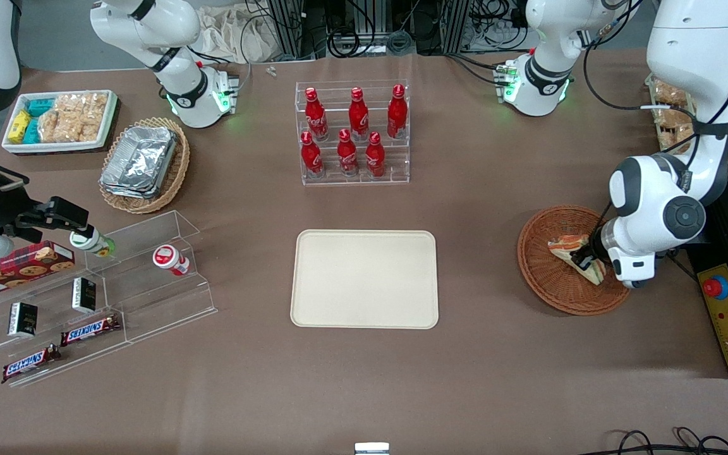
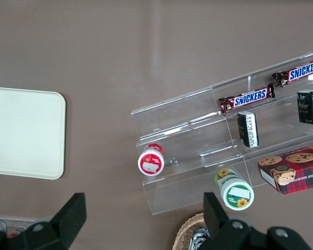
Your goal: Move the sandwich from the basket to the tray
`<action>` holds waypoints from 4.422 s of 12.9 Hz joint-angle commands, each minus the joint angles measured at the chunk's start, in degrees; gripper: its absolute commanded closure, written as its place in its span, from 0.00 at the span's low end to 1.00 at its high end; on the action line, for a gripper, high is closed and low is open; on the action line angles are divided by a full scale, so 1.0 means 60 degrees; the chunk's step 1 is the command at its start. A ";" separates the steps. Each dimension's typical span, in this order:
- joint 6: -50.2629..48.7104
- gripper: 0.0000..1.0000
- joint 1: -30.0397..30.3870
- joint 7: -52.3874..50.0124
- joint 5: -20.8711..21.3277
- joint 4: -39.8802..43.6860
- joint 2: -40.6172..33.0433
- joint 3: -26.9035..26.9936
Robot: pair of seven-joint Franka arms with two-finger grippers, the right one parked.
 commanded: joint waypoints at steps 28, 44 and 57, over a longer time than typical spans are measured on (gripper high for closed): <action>-0.2965 1.00 -0.5004 0.2079 0.0204 0.7616 0.4750 -0.1507; -0.4323 0.00 -0.3411 0.2298 0.0322 0.7558 0.2264 -0.1420; -0.4711 0.00 0.0166 0.5052 0.0424 0.4120 -0.2175 -0.1405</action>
